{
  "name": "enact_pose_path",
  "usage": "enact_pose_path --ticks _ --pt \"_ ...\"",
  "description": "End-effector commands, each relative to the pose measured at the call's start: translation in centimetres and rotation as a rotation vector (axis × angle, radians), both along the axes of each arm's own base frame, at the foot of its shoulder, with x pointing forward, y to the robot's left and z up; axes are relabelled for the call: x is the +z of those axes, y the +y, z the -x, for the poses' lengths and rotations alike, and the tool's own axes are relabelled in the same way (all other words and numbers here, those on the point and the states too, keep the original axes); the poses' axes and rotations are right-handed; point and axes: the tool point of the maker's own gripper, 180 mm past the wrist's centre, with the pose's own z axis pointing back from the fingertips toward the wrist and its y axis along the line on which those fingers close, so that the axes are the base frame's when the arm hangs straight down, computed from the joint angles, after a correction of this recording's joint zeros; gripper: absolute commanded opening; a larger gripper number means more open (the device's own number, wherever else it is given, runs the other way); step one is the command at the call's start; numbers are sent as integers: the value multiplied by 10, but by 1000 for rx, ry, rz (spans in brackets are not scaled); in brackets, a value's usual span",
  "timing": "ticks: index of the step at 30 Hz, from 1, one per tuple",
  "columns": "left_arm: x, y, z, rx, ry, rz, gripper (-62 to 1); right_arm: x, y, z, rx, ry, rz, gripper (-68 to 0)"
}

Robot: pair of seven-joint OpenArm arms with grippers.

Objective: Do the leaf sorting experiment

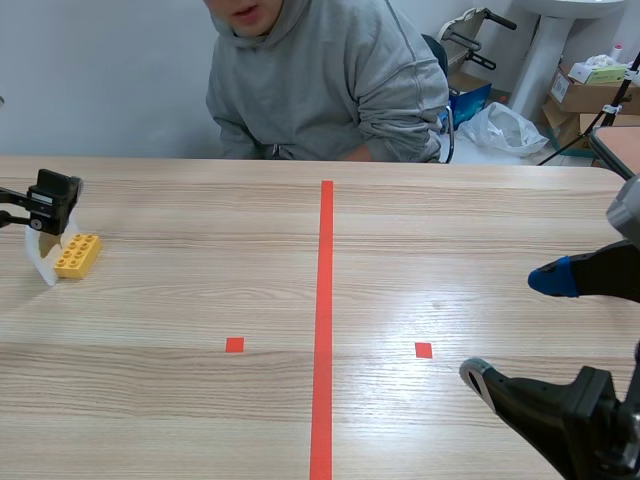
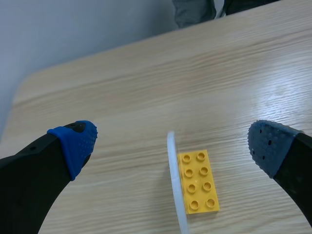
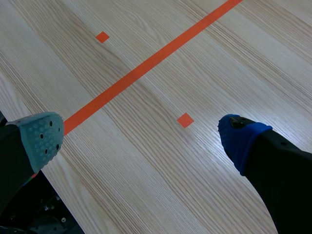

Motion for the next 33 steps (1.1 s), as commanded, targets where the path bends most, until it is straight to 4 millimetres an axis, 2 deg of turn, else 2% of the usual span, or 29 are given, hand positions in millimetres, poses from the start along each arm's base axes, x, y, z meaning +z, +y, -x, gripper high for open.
enact_pose_path --ticks 1,4,12,18,24,33 --pt "5 -8 6 -39 -12 -14 14 6 -1 -3 10 -23 -4 -8" --pt "13 -34 21 -127 -25 -39 14 6 -1 -3 10 -22 -4 -8" --pt "28 -125 78 -388 -48 -9 14 5 -1 -3 10 -20 -1 -8" --pt "37 -174 122 -509 -49 57 14 5 -1 -3 10 -20 -1 -8" --pt "48 -208 160 -598 -51 105 14 5 -1 -3 10 -20 -1 -8" --pt "54 -232 197 -636 -29 177 14 5 -1 -3 10 -20 -1 -8"
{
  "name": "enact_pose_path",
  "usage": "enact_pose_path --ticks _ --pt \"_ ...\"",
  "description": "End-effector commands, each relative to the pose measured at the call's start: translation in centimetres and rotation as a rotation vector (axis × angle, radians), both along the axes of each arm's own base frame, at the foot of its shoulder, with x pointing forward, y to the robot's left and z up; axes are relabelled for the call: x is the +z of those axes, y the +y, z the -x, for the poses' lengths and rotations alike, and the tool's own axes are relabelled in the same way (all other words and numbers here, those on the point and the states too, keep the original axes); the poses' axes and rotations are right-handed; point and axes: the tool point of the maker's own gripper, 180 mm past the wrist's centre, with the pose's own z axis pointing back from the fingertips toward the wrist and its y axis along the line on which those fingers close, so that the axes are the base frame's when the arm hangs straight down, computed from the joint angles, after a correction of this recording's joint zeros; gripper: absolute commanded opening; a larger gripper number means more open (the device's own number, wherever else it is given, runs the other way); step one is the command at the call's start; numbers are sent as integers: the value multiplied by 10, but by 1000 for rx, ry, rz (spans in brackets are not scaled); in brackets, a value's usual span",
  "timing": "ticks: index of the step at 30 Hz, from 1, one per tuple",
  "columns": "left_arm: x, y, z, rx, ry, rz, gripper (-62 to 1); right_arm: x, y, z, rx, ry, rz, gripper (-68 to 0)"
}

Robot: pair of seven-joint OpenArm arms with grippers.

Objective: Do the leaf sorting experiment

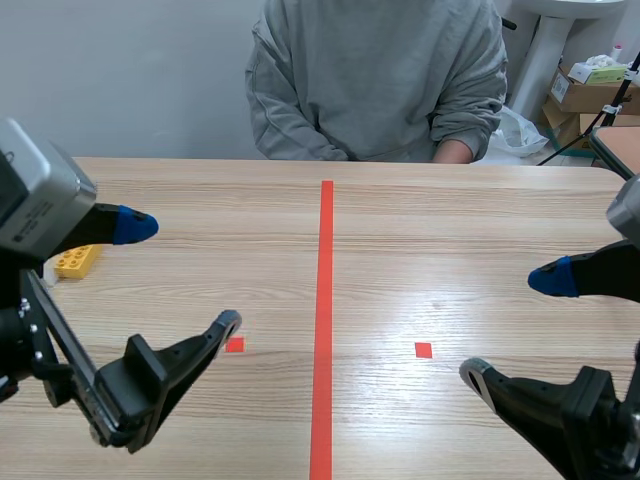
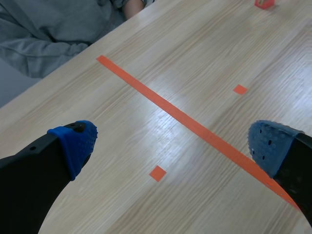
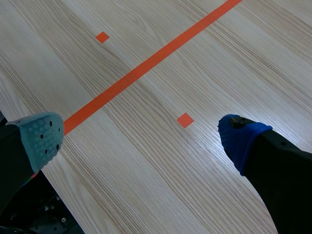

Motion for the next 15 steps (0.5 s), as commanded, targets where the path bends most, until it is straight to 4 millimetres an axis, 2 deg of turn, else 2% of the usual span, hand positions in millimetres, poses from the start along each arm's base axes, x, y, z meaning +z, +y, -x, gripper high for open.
enact_pose_path --ticks 1,5,15 --pt "14 -5 2 11 -26 56 14 5 -1 -3 10 -20 -2 -8" --pt "23 -10 11 27 -23 120 14 5 -1 -3 10 -20 -2 -8" --pt "20 3 16 56 -11 115 14 5 -1 -3 10 -20 -2 -8"
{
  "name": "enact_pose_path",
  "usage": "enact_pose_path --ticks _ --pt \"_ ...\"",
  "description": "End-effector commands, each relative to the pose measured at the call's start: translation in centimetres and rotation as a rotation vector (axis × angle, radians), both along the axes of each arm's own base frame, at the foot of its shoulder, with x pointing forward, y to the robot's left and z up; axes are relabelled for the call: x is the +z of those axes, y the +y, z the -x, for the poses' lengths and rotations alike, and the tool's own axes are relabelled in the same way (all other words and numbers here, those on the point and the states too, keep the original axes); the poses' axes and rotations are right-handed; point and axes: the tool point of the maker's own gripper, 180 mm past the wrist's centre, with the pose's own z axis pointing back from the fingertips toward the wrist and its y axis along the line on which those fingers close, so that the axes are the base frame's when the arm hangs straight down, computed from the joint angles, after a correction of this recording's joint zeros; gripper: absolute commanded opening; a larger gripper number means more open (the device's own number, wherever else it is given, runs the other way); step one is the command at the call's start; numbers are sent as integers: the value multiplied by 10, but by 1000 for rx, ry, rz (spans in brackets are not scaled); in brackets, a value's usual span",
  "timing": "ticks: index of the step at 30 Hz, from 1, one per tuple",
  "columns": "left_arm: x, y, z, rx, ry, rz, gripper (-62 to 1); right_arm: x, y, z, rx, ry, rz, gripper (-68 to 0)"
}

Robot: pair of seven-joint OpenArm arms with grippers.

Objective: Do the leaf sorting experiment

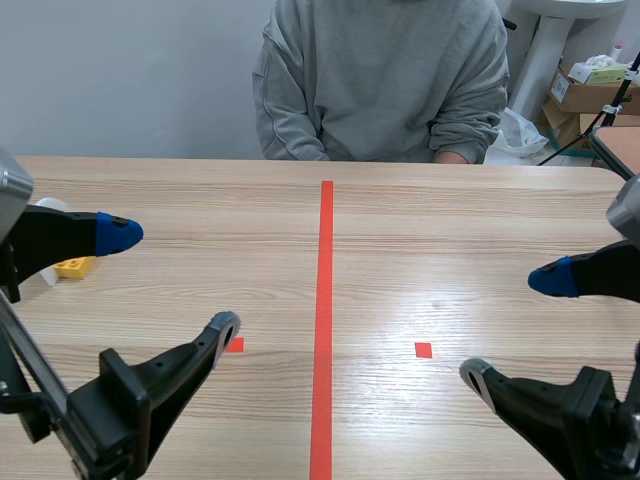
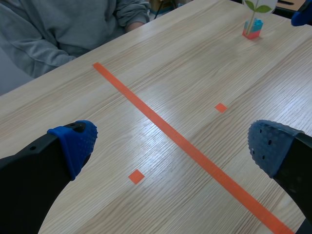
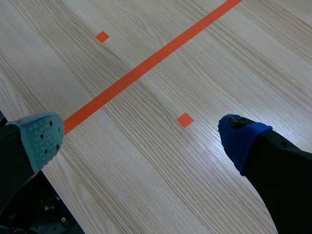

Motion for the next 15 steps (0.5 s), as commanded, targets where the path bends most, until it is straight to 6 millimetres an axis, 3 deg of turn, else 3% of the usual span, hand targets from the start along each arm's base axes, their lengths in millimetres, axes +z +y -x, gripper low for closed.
enact_pose_path --ticks 1,10,15 --pt "4 2 0 6 -6 15 14 5 -1 -3 10 -20 -2 -8" --pt "1 17 3 23 29 8 14 5 -1 -3 10 -19 -2 -8" --pt "-12 28 2 42 54 -17 14 4 -5 -4 -1 -17 4 -8"
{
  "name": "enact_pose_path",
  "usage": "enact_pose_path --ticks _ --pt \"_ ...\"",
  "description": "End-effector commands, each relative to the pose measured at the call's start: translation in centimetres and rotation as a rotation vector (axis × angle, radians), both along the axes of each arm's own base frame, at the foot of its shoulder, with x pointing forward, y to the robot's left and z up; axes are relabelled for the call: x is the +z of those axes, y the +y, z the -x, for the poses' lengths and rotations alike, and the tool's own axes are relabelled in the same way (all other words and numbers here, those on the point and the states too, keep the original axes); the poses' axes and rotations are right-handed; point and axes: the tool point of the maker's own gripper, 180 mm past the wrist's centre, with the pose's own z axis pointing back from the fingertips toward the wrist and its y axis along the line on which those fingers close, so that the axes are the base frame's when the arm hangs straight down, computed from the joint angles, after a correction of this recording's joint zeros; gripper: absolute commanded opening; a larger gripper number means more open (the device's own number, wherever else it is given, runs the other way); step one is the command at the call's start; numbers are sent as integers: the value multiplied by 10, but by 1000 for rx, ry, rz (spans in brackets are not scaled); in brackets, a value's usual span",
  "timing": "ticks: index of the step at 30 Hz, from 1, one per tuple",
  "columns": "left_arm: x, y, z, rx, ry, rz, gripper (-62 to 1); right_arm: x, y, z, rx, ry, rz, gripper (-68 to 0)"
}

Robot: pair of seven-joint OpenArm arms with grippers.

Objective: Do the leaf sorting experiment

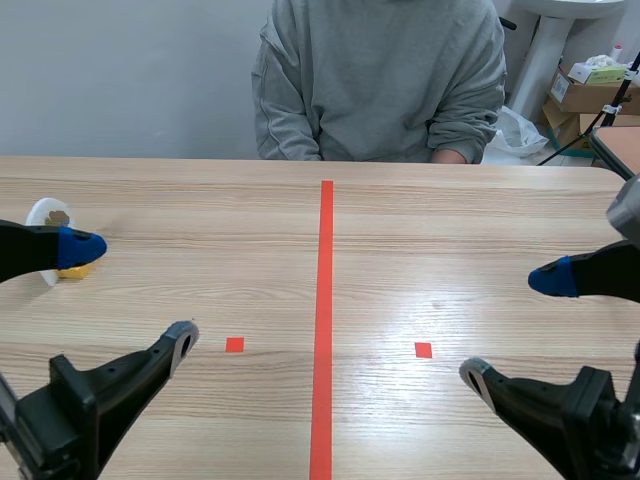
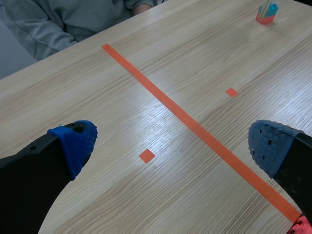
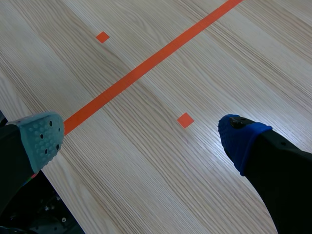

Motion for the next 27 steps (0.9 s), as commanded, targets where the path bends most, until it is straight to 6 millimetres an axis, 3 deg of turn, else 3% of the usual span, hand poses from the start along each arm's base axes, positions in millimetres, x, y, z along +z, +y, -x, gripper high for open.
enact_pose_path --ticks 1,27 --pt "-2 3 0 6 1 8 14 4 -6 -4 -4 -16 1 -8" --pt "-6 3 2 1 27 35 14 3 -6 -4 -11 -9 -13 -8"
